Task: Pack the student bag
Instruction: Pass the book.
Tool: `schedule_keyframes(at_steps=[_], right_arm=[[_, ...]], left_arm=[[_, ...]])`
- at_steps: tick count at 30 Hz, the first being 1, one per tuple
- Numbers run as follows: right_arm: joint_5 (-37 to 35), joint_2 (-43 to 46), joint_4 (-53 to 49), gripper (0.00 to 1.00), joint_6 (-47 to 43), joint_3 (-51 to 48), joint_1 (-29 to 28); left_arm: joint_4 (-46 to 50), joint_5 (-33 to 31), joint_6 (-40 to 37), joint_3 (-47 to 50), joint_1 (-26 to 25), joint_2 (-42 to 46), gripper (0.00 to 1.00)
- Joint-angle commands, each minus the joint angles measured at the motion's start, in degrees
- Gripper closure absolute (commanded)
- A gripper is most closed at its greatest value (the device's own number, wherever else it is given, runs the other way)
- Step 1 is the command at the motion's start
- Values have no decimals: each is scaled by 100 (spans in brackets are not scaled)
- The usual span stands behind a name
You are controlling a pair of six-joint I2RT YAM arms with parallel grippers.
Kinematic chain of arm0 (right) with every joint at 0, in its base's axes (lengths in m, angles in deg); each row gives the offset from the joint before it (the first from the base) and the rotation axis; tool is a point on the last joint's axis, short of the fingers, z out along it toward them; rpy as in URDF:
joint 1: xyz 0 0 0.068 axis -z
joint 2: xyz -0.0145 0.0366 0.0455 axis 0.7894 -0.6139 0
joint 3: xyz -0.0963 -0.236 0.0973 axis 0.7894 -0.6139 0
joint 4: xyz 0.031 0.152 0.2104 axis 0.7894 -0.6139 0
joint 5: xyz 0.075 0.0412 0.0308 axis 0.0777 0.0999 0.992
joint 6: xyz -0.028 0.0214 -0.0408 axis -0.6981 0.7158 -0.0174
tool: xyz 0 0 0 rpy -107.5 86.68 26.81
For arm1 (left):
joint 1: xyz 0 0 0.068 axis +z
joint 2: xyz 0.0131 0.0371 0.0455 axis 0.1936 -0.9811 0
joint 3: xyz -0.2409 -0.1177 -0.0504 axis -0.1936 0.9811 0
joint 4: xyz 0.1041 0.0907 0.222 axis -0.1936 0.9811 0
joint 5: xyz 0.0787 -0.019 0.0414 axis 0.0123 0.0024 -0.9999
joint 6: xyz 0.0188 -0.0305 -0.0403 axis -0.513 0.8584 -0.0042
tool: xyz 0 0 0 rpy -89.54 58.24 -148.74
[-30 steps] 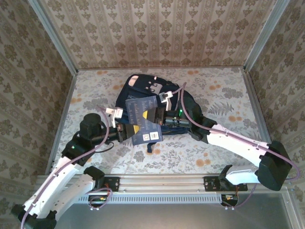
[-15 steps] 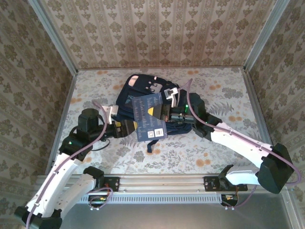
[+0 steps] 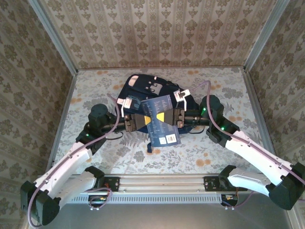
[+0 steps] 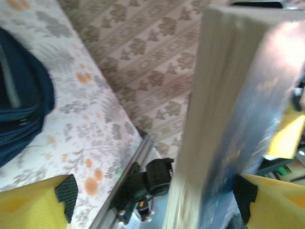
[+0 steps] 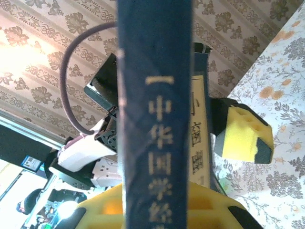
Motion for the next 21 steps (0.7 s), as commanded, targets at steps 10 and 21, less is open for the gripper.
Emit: schedule_keyframes(at_steps=[10, 21], right_arm=[[622, 99, 63, 100, 83, -477, 710], [723, -42, 235, 100, 89, -565, 772]], left_arm=[[-1693, 259, 336, -231, -227, -537, 27], [-3202, 438, 998, 89, -301, -1166, 67]])
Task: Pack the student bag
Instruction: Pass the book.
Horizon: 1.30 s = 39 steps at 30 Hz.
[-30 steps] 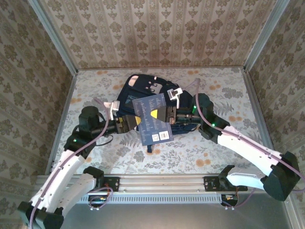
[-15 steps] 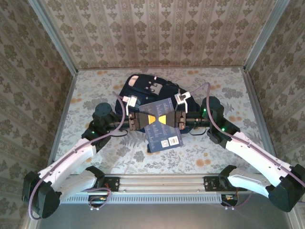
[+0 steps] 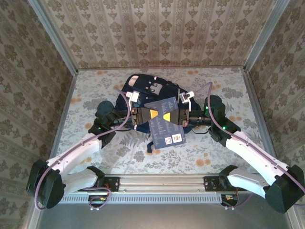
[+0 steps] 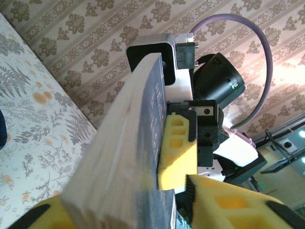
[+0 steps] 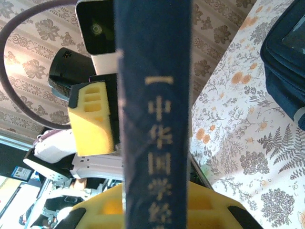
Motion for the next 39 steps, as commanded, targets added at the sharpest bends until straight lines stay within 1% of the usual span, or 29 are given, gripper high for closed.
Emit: schedule_keyframes(at_steps=[1, 5, 6, 7, 9, 10, 11, 13, 15, 18, 21, 26, 31, 35, 39], right_arm=[[172, -9, 284, 100, 74, -63, 22], [8, 15, 88, 100, 42, -90, 40], [-106, 33, -69, 95, -10, -77, 57], [-230, 67, -169, 85, -20, -94, 85], [-553, 210, -150, 56, 117, -232, 160], [-683, 294, -41, 44, 227, -324, 183], [-833, 397, 96, 35, 407, -440, 207], [-1113, 581, 393, 24, 736, -668, 207], [-1421, 801, 926, 13, 1179, -1027, 207], [-1957, 1109, 2052, 3, 1905, -1684, 170], [-2422, 1344, 2651, 0, 2118, -2024, 32], [-3164, 1499, 2812, 0, 1836, -2070, -372], [-3312, 1058, 2978, 1, 1720, -1824, -628], [-3474, 691, 3156, 6, 1631, -1668, -893], [-3593, 355, 3317, 13, 1610, -1517, -1018]], left_arm=[[-815, 191, 183, 104, -78, -30, 72], [-832, 82, 167, 135, -85, -32, 96], [-806, -8, 166, 143, -84, -20, 99], [-820, -120, 185, 160, -70, 12, 100], [-900, -483, 249, 223, -44, 133, 100], [-890, -664, 263, 249, -23, 195, 100], [-873, -909, 300, 281, -1, 303, 100], [-834, -1434, 373, 356, 30, 504, 100], [-720, -2169, 469, 445, 61, 755, 100], [-741, -2923, 680, 557, 74, 1000, 100], [-839, -3335, 919, 619, 74, 1025, 100], [-1002, -3630, 1286, 738, 40, 875, 100], [-1086, -3863, 1439, 835, -67, 776, 100], [-1038, -3985, 1474, 831, -172, 725, 100], [-1016, -4023, 1520, 793, -271, 630, 100]])
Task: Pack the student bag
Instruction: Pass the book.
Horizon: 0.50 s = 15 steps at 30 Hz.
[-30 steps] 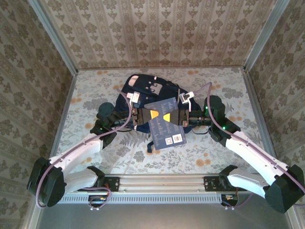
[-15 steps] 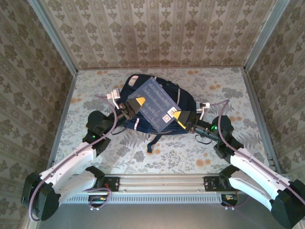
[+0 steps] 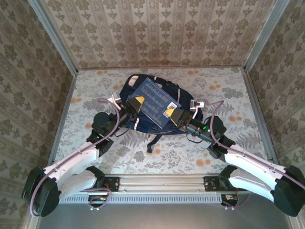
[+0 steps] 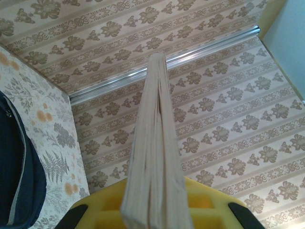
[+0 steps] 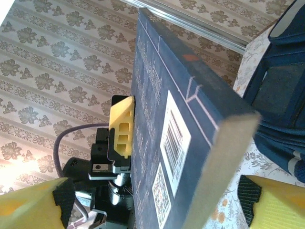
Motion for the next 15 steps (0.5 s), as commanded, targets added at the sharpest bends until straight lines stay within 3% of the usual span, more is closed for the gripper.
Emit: schedule_keyframes(at_steps=[1, 4, 6, 9, 11, 13, 15], right_arm=[[-286, -199, 473, 15, -111, 302, -82], [-453, -380, 556, 25, -144, 401, -116], [-599, -424, 584, 37, -171, 427, -123], [-790, -444, 500, 64, -224, 462, -153], [-1017, -375, 289, 90, -281, 436, -163], [-1309, -177, 6, 100, -373, 354, -162], [-1562, 161, -706, 100, -507, 367, -98]], left_arm=[[-387, -141, 163, -80, -95, -67, 100], [-376, -192, 163, -76, -183, -140, 100], [-382, -250, 160, -38, -229, -150, 100], [-329, -325, 148, -6, -276, -150, 100], [-189, -334, 106, -30, -287, -159, 100], [51, -311, -49, -63, -283, -129, 84], [527, -255, -390, -174, -275, -69, 59]])
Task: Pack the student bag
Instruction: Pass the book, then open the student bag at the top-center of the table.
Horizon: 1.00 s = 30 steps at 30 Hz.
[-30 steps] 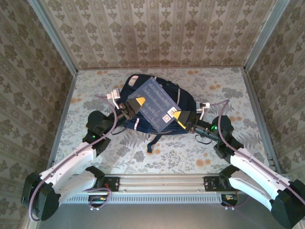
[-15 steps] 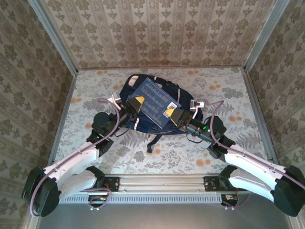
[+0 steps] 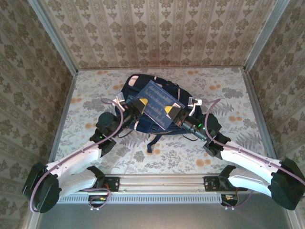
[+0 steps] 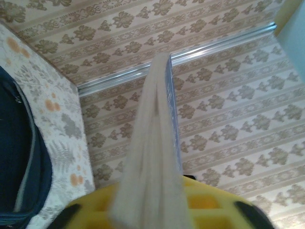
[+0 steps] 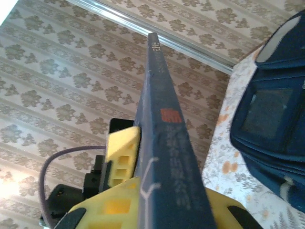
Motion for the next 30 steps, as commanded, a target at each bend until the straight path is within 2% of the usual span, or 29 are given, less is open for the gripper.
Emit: schedule_keyframes(at_steps=[1, 3, 5, 7, 13, 17, 20, 26, 30], right_arm=[[-764, 600, -871, 100, -340, 144, 157], [-793, 922, -1574, 100, -452, 238, 426], [-981, 1291, -2810, 100, -621, 516, 754], [-1047, 1556, -3626, 100, -726, 666, 1147], [-1043, 2054, -5243, 100, -789, 719, 2329], [-775, 2163, -5612, 100, -873, 538, 3097], [-755, 2120, -5834, 100, -1065, 518, 3425], [-888, 2124, -5835, 100, -1288, 402, 3495], [-863, 2057, -5748, 100, -1352, 274, 3487]], left_arm=[[799, 63, -627, -327, -5, 160, 47], [1924, 279, -1351, -808, -4, 98, 36], [3235, 571, -2110, -1578, -16, -256, 31], [4225, 772, -2632, -2267, -22, -767, 30], [5731, 1502, -3498, -4254, -45, -2827, 28], [6601, 1877, -3650, -5745, -87, -4309, 30], [6931, 2041, -3666, -6648, -123, -5135, 31], [7635, 2067, -3765, -7956, -152, -6171, 31], [7797, 2145, -3569, -8405, -166, -6615, 33]])
